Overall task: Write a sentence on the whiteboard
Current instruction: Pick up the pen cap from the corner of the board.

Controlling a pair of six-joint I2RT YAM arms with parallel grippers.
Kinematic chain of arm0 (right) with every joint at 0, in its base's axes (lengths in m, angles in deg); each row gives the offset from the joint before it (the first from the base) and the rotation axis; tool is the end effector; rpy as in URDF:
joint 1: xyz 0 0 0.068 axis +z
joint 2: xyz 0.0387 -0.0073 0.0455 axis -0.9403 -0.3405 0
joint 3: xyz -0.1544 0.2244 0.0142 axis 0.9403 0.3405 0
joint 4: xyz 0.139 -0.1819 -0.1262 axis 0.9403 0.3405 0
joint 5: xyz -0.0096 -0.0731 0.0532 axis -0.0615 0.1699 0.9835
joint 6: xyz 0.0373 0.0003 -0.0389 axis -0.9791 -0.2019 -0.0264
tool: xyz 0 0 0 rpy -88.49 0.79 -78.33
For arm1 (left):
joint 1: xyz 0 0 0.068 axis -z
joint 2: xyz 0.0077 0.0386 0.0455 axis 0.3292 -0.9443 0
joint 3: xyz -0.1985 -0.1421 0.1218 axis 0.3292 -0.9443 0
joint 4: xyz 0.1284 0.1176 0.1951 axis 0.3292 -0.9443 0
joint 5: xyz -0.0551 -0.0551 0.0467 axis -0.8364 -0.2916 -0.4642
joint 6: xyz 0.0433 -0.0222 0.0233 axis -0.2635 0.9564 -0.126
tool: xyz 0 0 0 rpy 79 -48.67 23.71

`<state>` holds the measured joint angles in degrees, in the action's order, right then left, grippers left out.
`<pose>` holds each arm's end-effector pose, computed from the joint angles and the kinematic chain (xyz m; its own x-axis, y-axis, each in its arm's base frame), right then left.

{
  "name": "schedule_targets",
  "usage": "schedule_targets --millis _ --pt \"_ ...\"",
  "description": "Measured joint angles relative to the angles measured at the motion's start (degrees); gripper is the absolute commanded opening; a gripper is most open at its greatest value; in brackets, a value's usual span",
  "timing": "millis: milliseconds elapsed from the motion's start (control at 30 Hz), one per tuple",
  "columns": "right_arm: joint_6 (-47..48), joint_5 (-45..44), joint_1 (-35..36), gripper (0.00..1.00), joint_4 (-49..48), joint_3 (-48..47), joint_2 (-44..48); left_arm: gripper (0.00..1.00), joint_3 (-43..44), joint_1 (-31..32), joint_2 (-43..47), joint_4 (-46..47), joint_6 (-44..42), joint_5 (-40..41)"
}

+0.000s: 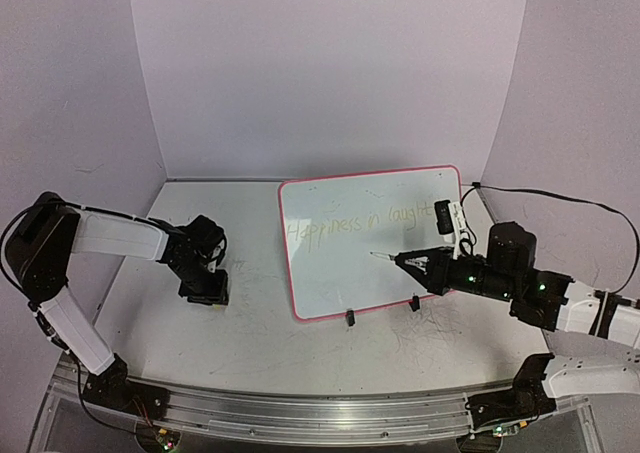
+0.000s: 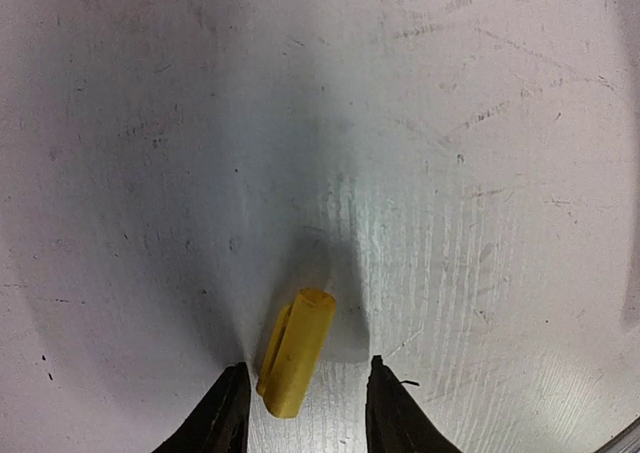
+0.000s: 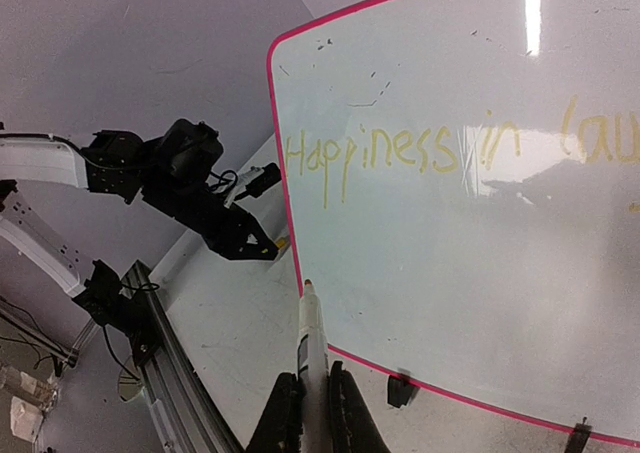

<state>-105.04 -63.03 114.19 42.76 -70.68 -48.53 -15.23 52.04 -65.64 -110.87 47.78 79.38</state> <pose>0.1444 0.1556 0.2668 -0.5039 0.0931 -0.8588 -0.7384 0.4695 0.4841 0.2364 -0.1543 0.1448 -0.9692 0.0950 -0.2272 0.1331 0.9783 -0.1590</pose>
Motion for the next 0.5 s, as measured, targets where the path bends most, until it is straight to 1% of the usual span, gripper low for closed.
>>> schedule_targets --millis 400,500 --pt "-0.1 -0.5 0.0 0.00 -0.2 0.1 0.5 0.26 1.1 3.1 -2.0 -1.1 -1.1 6.5" --pt "-0.1 -0.8 0.0 0.00 -0.2 0.3 1.0 0.22 1.5 3.4 -2.4 -1.5 -1.2 7.3"
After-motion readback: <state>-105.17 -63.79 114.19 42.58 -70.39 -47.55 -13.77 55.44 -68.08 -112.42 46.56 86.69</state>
